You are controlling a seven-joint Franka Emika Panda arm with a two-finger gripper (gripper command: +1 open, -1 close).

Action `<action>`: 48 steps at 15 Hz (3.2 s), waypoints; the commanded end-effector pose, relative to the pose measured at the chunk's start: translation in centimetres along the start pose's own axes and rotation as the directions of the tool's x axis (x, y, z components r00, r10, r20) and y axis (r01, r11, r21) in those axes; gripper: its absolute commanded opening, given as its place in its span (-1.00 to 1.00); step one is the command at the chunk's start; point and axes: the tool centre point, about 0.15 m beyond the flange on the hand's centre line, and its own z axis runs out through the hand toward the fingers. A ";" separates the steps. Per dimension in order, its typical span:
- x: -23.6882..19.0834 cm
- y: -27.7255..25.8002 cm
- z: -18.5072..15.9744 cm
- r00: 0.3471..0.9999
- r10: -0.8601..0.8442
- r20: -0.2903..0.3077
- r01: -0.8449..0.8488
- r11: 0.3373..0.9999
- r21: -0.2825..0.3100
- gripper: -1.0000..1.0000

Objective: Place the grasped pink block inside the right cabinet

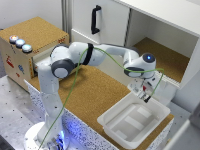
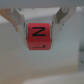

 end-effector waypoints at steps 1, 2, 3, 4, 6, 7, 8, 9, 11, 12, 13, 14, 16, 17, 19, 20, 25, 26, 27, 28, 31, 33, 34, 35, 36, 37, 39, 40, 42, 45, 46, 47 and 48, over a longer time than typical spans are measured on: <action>7.5 -4.5 -1.3 0.998 -0.022 -0.059 0.023 0.999 0.032 -1.00; 8.4 -5.5 -1.4 0.997 -0.021 -0.079 0.023 0.999 0.035 -1.00; 9.0 -6.5 -1.4 0.995 -0.022 -0.099 0.025 0.999 0.034 -1.00; 9.5 -7.4 -1.3 0.992 -0.021 -0.124 0.024 0.999 0.026 -1.00; 10.5 -9.1 -0.7 0.989 -0.018 -0.149 0.019 1.000 0.010 -1.00; 10.8 -9.5 -0.1 0.987 -0.021 -0.159 0.022 1.000 0.004 -1.00; 11.1 -10.0 0.4 0.983 -0.028 -0.179 0.028 1.000 -0.001 -1.00; 11.6 -10.4 1.0 0.979 -0.029 -0.204 0.028 1.000 -0.011 -1.00; 12.7 -10.9 2.1 0.980 -0.036 -0.197 0.033 0.999 -0.015 -1.00; 13.1 -11.1 2.6 0.979 -0.036 -0.203 0.031 0.999 -0.029 -1.00; 13.6 -11.2 3.1 0.980 -0.029 -0.195 0.023 0.999 -0.028 -1.00; 14.2 -11.5 3.6 0.978 -0.023 -0.209 0.012 0.999 -0.053 -1.00; 14.9 -12.1 4.6 0.976 -0.024 -0.216 0.005 0.996 -0.089 -1.00; 15.2 -12.4 4.6 0.978 -0.023 -0.205 0.003 0.996 -0.094 -1.00; 14.8 -12.4 3.5 0.977 0.006 -0.215 -0.021 0.998 -0.066 1.00; 14.2 -12.4 2.7 0.976 0.016 -0.217 -0.026 0.999 -0.047 1.00; 10.7 -11.3 -1.4 0.982 0.039 -0.187 -0.039 0.999 0.003 1.00; 10.0 -11.2 -2.7 0.980 0.041 -0.193 -0.039 0.999 0.016 1.00; 9.2 -11.0 -3.9 0.980 0.050 -0.193 -0.046 0.999 0.027 1.00; 8.3 -10.9 -5.0 0.982 0.053 -0.183 -0.047 0.998 0.037 1.00; 4.2 -11.1 -6.5 0.993 0.057 -0.107 -0.052 0.997 0.051 1.00; 1.3 -11.4 -6.1 0.997 0.069 -0.034 -0.067 0.996 0.054 1.00; -0.1 -11.5 -6.0 0.996 0.087 0.000 -0.087 0.994 0.065 1.00; -1.2 -11.8 -5.9 0.996 0.087 0.020 -0.088 0.994 0.064 1.00; -2.2 -12.2 -5.8 0.995 0.086 0.047 -0.089 0.994 0.068 1.00; -3.7 -12.9 -5.4 0.994 0.075 0.079 -0.080 0.994 0.072 1.00; -6.1 -14.4 -4.0 0.988 0.049 0.146 -0.058 0.997 0.059 1.00; -7.4 -15.5 -2.9 0.982 0.032 0.188 -0.040 0.998 0.043 1.00; -9.4 -17.7 -1.4 0.973 0.034 0.229 -0.032 0.999 -0.012 1.00; -12.5 -21.2 -0.5 0.958 0.026 0.286 -0.031 0.999 0.013 1.00; -13.4 -22.3 -0.1 0.953 0.039 0.301 -0.043 0.999 0.008 1.00; -14.4 -23.5 0.3 0.949 0.049 0.313 -0.049 0.999 -0.006 1.00; -15.2 -24.4 0.5 0.946 0.049 0.322 -0.050 0.999 -0.006 1.00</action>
